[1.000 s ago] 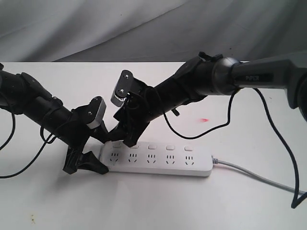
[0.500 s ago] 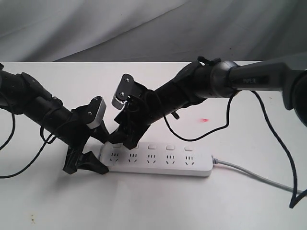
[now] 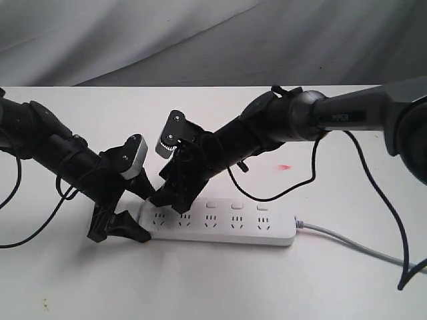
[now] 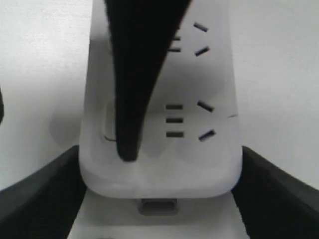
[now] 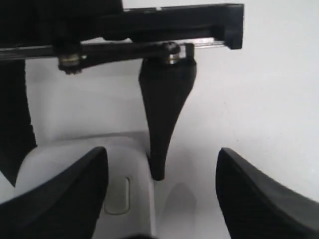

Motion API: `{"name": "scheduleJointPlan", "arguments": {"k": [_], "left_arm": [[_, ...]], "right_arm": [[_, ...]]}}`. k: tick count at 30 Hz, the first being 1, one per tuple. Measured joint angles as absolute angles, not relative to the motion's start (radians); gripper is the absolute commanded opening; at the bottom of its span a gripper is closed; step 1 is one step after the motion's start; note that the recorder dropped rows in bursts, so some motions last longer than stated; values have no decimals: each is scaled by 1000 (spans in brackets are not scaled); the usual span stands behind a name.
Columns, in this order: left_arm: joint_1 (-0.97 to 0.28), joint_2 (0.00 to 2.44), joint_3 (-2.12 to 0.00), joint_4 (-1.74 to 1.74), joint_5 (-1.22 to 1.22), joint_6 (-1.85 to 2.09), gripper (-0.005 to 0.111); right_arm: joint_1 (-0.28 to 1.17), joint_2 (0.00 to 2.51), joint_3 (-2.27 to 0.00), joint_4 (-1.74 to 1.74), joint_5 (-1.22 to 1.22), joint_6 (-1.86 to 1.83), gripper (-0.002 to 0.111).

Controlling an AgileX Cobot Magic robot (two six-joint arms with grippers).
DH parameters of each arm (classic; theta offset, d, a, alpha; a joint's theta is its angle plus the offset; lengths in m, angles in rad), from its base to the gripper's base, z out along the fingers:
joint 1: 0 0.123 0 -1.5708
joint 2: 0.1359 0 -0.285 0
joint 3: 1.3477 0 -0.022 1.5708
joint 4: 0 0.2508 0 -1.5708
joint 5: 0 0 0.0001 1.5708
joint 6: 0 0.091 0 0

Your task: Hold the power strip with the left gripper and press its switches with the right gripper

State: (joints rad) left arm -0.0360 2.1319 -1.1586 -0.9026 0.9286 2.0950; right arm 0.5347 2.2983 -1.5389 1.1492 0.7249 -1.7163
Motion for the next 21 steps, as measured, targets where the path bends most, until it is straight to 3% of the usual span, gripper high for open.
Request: {"name": "scheduleJointPlan", "arguments": {"k": [8, 14, 21], "left_arm": [[-36, 2132, -1159, -903, 930, 2095, 47], [-36, 2132, -1159, -903, 930, 2095, 47], [-36, 2132, -1159, -903, 930, 2096, 47]], "right_arm": [[513, 2169, -1537, 1121, 716, -1712, 57], [515, 2312, -1536, 1136, 732, -1683, 57], [513, 2254, -1536, 1086, 724, -1649, 57]]}}
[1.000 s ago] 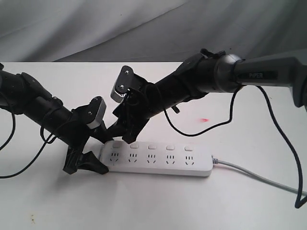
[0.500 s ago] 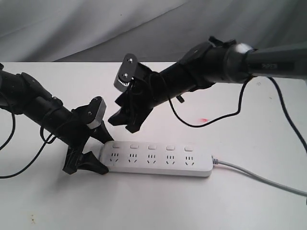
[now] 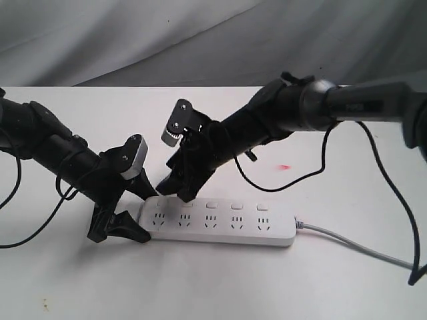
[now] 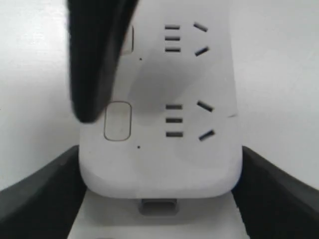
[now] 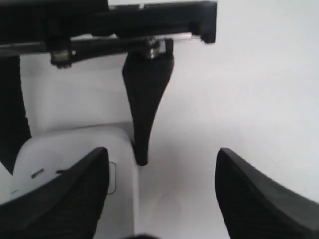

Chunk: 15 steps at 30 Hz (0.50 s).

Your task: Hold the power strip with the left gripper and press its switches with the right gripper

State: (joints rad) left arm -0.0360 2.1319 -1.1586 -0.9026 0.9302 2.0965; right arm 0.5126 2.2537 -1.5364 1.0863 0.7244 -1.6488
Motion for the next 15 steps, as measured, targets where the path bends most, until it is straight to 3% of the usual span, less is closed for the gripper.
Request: {"name": "scheduleJointPlan", "arguments": {"k": [15], "left_arm": [[-36, 2132, -1159, -903, 930, 2096, 47]], "right_arm": [[442, 2175, -1536, 915, 801, -1476, 57]]}}
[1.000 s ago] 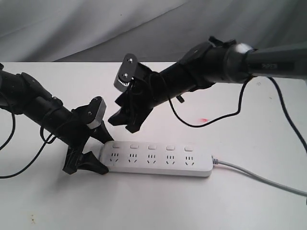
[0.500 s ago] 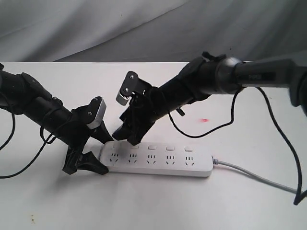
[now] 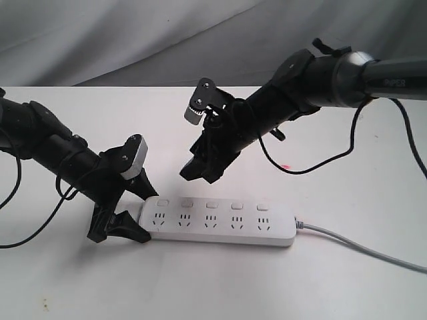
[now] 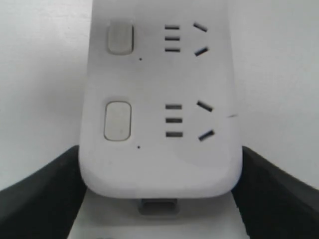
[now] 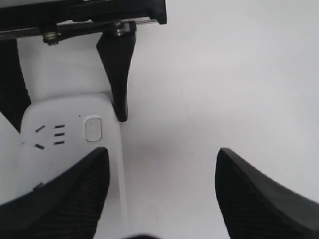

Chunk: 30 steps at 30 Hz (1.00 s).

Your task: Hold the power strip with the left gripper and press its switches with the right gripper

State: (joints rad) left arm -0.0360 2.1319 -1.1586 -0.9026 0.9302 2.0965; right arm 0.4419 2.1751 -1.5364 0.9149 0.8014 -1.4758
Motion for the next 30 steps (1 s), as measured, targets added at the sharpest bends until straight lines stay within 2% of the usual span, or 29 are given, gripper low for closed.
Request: {"name": "scheduleJointPlan", "arguments": {"k": [12, 30], "left_arm": [[-36, 2132, -1159, -903, 930, 2096, 47], [-36, 2132, -1159, -903, 930, 2096, 47]], "right_arm": [[468, 2240, -1536, 909, 835, -1473, 57], [477, 2184, -1518, 877, 771, -1466, 57]]}}
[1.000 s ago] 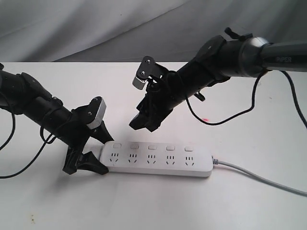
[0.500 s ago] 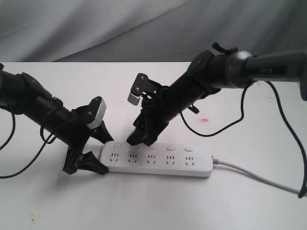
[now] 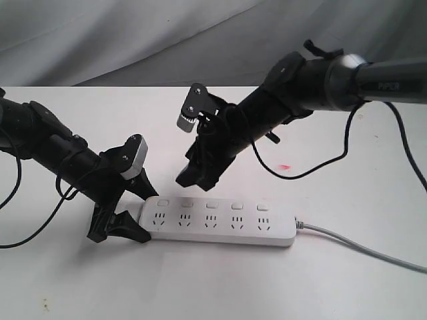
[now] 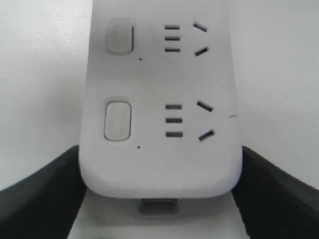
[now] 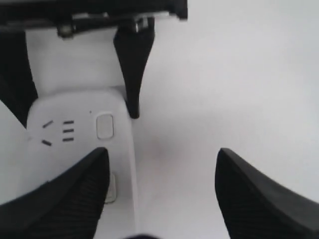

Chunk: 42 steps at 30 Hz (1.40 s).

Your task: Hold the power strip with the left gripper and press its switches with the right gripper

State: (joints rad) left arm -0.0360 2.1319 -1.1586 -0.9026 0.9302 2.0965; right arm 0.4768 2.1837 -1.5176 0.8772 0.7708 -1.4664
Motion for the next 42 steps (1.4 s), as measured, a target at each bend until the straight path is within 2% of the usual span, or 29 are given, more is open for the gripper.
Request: {"name": "scheduleJointPlan", "arguments": {"k": [4, 18, 30, 42], "left_arm": [[-36, 2132, -1159, -903, 930, 2096, 47], [-36, 2132, -1159, -903, 933, 2096, 47], [-36, 2132, -1159, -903, 933, 2096, 47], [-36, 2132, -1159, -903, 933, 2096, 47]], "right_arm": [[488, 2230, -1483, 881, 713, -1460, 57], [497, 2128, -1469, 779, 672, -1405, 57], [429, 2096, -1469, 692, 796, -1315, 57], [425, 2098, -1469, 708, 808, -1308, 57]]}}
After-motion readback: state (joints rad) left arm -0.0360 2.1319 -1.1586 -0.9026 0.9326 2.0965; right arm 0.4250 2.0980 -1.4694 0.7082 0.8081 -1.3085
